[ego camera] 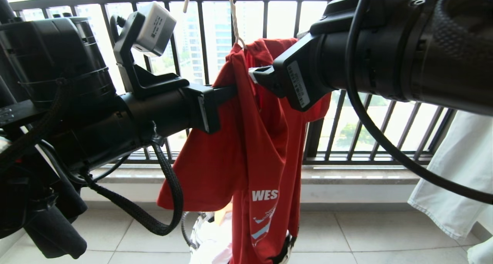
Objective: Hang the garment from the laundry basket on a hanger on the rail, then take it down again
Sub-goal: Hang the clothes on the clothes rack, then hang the clothes rack on the clothesline
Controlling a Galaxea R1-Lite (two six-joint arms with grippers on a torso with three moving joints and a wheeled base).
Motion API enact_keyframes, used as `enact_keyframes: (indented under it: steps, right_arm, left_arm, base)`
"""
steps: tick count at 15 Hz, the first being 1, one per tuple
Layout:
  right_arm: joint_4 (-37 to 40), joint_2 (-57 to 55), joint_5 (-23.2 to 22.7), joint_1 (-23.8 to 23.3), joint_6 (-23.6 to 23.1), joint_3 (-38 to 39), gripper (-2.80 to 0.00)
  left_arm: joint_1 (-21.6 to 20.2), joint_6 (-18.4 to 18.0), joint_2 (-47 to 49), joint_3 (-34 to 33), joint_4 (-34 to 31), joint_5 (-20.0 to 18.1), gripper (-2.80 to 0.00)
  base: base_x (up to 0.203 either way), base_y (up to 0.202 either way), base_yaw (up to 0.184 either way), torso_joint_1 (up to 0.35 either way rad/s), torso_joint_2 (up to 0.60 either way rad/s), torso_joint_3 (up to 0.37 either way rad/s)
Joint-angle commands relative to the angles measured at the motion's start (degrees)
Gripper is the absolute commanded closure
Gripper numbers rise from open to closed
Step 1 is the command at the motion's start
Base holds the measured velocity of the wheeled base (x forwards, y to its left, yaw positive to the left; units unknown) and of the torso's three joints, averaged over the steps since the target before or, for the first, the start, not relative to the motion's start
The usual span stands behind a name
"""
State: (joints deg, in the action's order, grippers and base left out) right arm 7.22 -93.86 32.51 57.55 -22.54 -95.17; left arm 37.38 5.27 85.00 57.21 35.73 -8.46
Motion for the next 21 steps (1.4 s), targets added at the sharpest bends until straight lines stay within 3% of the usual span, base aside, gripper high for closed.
enact_keyframes:
  steps: [1,2,5,9,11,15,17,18,20,21]
  right_arm:
    - [0.1,6.2,0.4,0.1,-0.2,5.0,-2.7]
    - [0.1,7.8,0.5,0.0,-0.2,6.6,0.0]
    - [3.5,10.3,0.4,-0.1,0.0,7.9,0.0]
    - [8.7,11.9,0.3,-1.4,0.1,5.1,0.0]
    - [10.4,11.4,0.4,-1.9,0.2,3.6,0.0]
    - [15.3,11.3,1.4,-2.4,0.2,0.4,0.0]
    - [23.2,11.4,1.3,-2.4,0.4,-1.7,0.0]
    - [26.7,11.3,1.3,-2.4,0.7,-3.2,-2.8]
    - [31.3,10.3,-0.4,-2.1,3.1,-5.5,-2.8]
    - [32.7,10.1,-3.8,-2.0,3.6,-6.0,-2.8]
  left_arm:
    - [-1.1,0.7,-0.3,0.3,0.2,-0.6,0.0]
    - [-1.3,0.8,-0.3,0.4,0.1,-0.7,0.0]
    - [-1.3,1.7,-1.0,0.1,-0.5,-3.4,0.0]
    - [-3.7,5.7,-3.6,-0.9,-4.8,-15.0,0.0]
    - [-5.5,5.8,-4.0,-1.0,-8.5,-19.7,0.0]
    - [-9.0,5.5,-4.9,-2.9,-9.3,-30.0,0.0]
    - [-10.7,5.5,-5.8,-3.9,-9.3,-36.7,0.0]
    - [-11.6,5.5,-5.9,-4.3,-9.3,-39.6,0.0]
    - [-12.2,5.5,-5.5,-4.8,-9.3,-42.9,0.0]
    - [-12.2,5.5,-5.5,-5.0,-9.4,-43.3,0.0]
  base:
    - [0.0,0.0,0.0,0.0,0.0,0.0]
    - [0.0,0.0,0.0,0.0,0.0,0.0]
    - [0.0,0.0,0.0,0.0,0.0,0.0]
    - [0.0,0.0,0.0,0.0,0.0,0.0]
    - [0.0,0.0,0.0,0.0,0.0,0.0]
    - [0.0,0.0,0.0,0.0,0.0,0.0]
    - [0.0,0.0,0.0,0.0,0.0,0.0]
    - [0.0,0.0,0.0,0.0,0.0,0.0]
    - [0.0,0.0,0.0,0.0,0.0,0.0]
    - [0.0,0.0,0.0,0.0,0.0,0.0]
